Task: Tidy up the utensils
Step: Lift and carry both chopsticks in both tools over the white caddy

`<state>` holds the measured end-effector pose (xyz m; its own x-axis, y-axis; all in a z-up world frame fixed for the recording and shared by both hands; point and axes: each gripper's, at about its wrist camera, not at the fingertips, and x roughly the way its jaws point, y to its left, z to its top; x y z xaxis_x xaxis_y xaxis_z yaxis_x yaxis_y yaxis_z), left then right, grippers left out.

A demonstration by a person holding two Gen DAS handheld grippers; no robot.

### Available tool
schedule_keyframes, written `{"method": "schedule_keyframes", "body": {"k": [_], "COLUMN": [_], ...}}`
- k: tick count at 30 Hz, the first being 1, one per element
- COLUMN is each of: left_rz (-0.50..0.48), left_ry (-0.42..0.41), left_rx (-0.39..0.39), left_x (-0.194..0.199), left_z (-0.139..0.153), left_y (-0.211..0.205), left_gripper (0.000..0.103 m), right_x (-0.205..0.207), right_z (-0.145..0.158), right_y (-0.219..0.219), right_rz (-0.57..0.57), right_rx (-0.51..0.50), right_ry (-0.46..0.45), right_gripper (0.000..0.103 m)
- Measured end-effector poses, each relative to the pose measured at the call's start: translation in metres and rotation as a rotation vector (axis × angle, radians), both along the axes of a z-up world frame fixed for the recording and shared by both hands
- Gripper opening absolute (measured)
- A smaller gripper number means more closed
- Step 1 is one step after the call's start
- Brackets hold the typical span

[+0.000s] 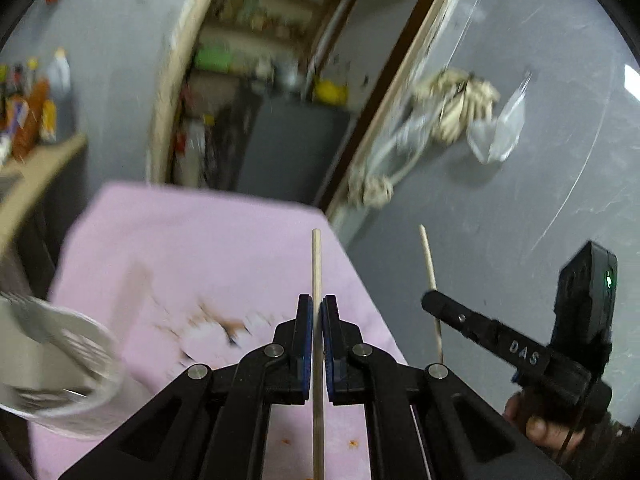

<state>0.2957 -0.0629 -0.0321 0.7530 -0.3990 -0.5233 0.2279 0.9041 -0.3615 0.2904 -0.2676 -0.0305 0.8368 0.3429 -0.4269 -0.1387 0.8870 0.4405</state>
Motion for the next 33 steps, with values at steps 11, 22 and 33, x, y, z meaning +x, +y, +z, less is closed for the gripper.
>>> {"method": "schedule_keyframes", "body": {"k": [11,22,33], "left_rz": [0.145,0.487,0.564], "left_ry": [-0.227,-0.231,-0.191], "left_rx": [0.042,-0.141,-0.182], "left_x": [-0.041,-0.041,-0.007], "left_z": [0.073,0.076,0.029], "left_y": [0.083,0.229,0.266], "left_gripper": [0.005,0.005,0.005], "right_x": [-0.018,0.01,0.039], "right_z": [0.079,0.068,0.021], "right_y": [0.084,0.167,0.195], "right_rz": [0.07,0.106,0.075], "right_rx": [0.04,0.149,0.091], "right_ry": [-0.29,-0.36,-0.287], "right_gripper": [0.004,0.004,0.004]}}
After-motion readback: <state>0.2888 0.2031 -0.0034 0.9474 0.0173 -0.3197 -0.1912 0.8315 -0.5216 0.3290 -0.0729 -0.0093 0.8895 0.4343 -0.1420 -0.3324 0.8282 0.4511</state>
